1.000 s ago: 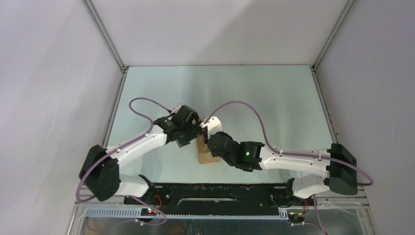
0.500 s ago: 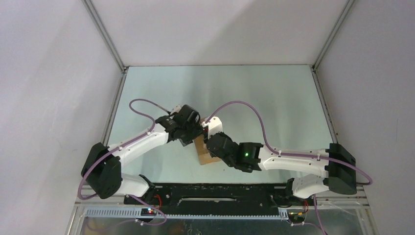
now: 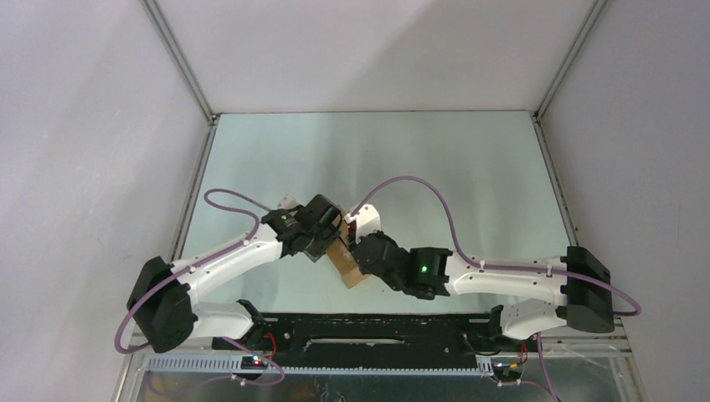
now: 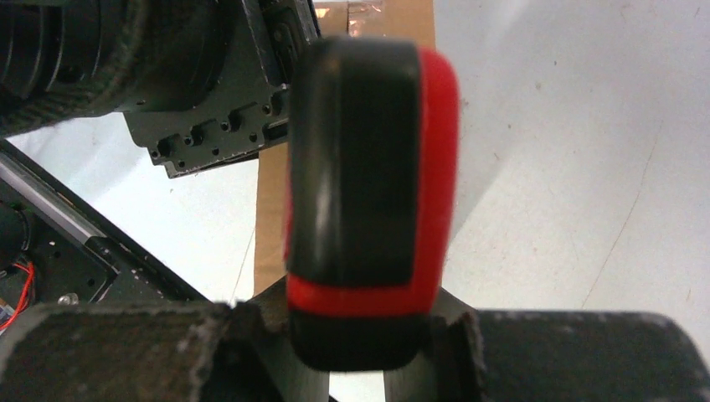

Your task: Unpack the express box

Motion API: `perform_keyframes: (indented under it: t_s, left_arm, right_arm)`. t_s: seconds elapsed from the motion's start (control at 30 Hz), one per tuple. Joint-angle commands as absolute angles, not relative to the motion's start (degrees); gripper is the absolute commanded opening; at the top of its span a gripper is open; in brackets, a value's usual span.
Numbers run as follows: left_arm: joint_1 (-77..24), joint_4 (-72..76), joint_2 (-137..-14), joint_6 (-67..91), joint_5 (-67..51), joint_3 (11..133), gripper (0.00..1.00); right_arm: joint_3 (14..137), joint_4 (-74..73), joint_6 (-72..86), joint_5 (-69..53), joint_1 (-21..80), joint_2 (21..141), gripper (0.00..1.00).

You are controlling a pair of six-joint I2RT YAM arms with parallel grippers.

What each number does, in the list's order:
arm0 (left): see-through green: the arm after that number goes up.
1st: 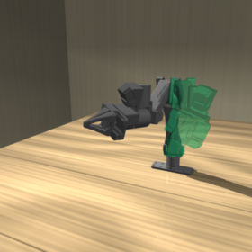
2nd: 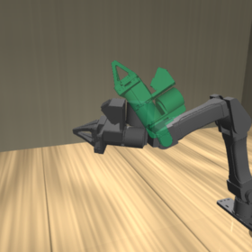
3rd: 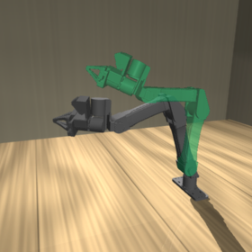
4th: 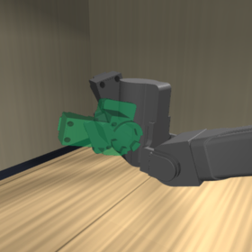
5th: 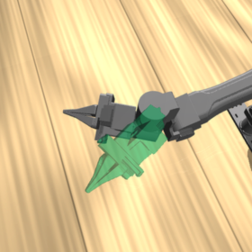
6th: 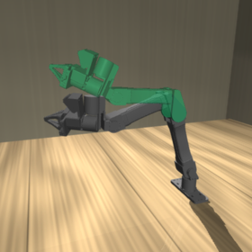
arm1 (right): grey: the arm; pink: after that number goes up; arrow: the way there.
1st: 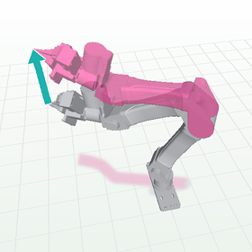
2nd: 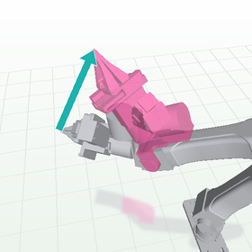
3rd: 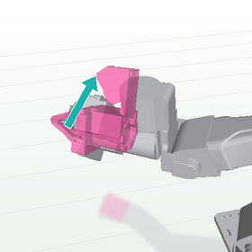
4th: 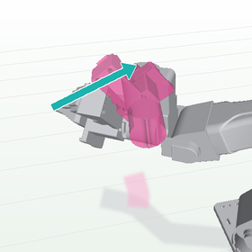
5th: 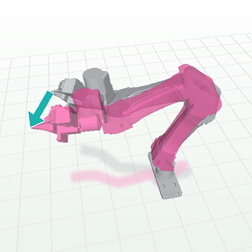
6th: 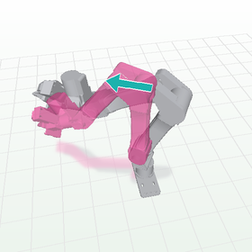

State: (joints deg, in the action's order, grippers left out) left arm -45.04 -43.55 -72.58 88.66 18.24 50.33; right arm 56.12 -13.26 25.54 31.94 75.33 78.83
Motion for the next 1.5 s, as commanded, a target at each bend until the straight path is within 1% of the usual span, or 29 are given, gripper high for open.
perform_keyframes:
  t_s: [0.0, 0.2, 0.63, 0.9, 1.1, 1.27, 1.47]
  left_arm:
    - [-45.53, -47.73, -72.54, 93.95, 20.27, 49.18, 0.27]
    - [-45.52, -49.04, -71.61, 96.41, 21.56, 48.83, 0.27]
    - [-45.38, -49.32, -68.81, 101.83, 25.45, 47.62, 0.25]
    - [-45.33, -48.96, -69.77, 103.79, 26.32, 46.79, 0.22]
    - [-45.26, -49.0, -70.19, 104.35, 26.85, 46.98, 0.22]
    - [-44.92, -50.36, -69.89, 104.78, 27.72, 47.14, 0.22]
    - [-44.08, -49.89, -69.06, 104.26, 27.92, 47.2, 0.21]
  right_arm:
    - [55.48, -21.6, 28.84, 34.49, 77.25, 77.11, 0.0]
    - [56.33, -22.98, 29.7, 35.68, 77.64, 74.87, 0.0]
    - [57.48, -27.87, 36.76, 36.05, 81.34, 78.65, 0.0]
    - [57.55, -27.22, 34.85, 37.13, 81.37, 73.89, 0.0]
    - [57.49, -28.65, 36.09, 37.1, 82.71, 73.19, 0.0]
    - [55.14, -30.17, 38.72, 38.57, 84.86, 76.58, 0.0]
    - [50.45, -27.51, 42.58, 36.53, 86.1, 77.23, 0.0]
